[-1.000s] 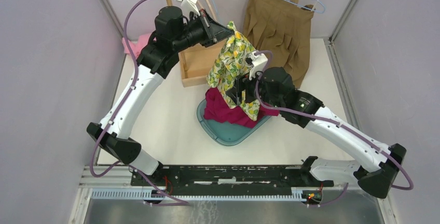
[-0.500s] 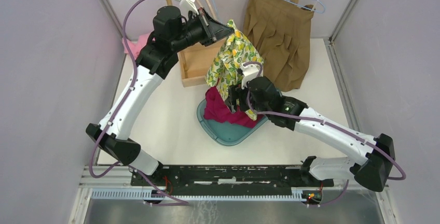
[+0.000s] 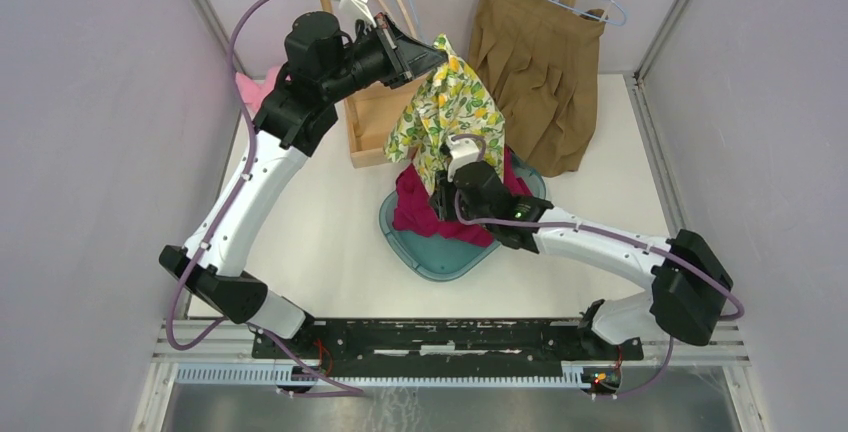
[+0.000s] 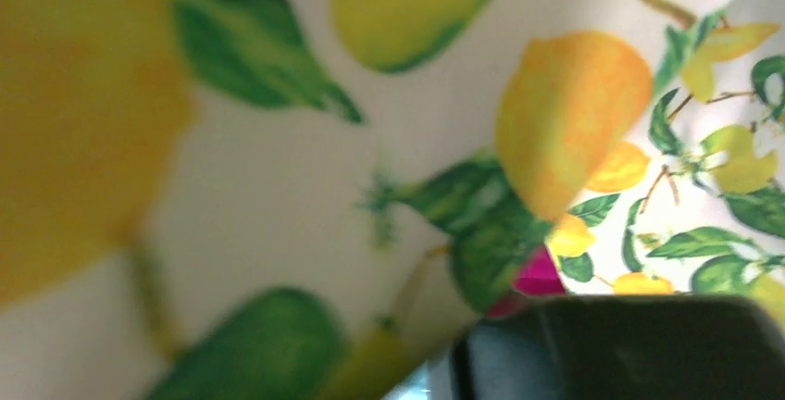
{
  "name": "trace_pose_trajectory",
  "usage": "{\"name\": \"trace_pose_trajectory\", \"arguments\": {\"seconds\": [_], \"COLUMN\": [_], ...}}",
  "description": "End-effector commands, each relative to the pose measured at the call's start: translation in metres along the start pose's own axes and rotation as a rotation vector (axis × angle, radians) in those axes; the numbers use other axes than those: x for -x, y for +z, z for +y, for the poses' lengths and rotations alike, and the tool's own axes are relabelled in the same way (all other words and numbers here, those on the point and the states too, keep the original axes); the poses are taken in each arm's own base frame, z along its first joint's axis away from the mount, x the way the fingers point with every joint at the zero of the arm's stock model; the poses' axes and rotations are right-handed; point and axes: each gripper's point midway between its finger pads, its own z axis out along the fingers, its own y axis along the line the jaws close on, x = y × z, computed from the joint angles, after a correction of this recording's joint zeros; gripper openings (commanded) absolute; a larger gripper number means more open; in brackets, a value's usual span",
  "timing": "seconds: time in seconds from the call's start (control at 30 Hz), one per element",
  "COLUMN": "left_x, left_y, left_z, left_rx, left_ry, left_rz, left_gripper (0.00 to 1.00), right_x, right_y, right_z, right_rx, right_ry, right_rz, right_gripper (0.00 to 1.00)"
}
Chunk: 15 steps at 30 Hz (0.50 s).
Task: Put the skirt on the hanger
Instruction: Flatten out the skirt at the bin.
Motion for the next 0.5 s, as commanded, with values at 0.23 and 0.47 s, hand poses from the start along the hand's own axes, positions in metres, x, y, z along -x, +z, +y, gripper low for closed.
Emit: {"name": "trace_pose_trajectory", "arguments": {"seconds": [0.23,0.47], "left_x": [0.031,0.036], "left_y": [-0.032,-0.045], "left_z": [-0.032,-0.027], "left_rx": [-0.049,-0.005], "left_ry": [0.071,0.092], "left_rz": [-0.092,-0.094], "left_gripper": [0.03,0.03], "right_x": [0.081,0.124], "right_y": [-0.105,-0.171], "right_z": [-0.006,-0.005], "right_rx": [0.009,0.002], "right_ry": [-0.072,-0.186], "right_rz": [-0.233,-0.23], "right_gripper": [0.09,0.11]}}
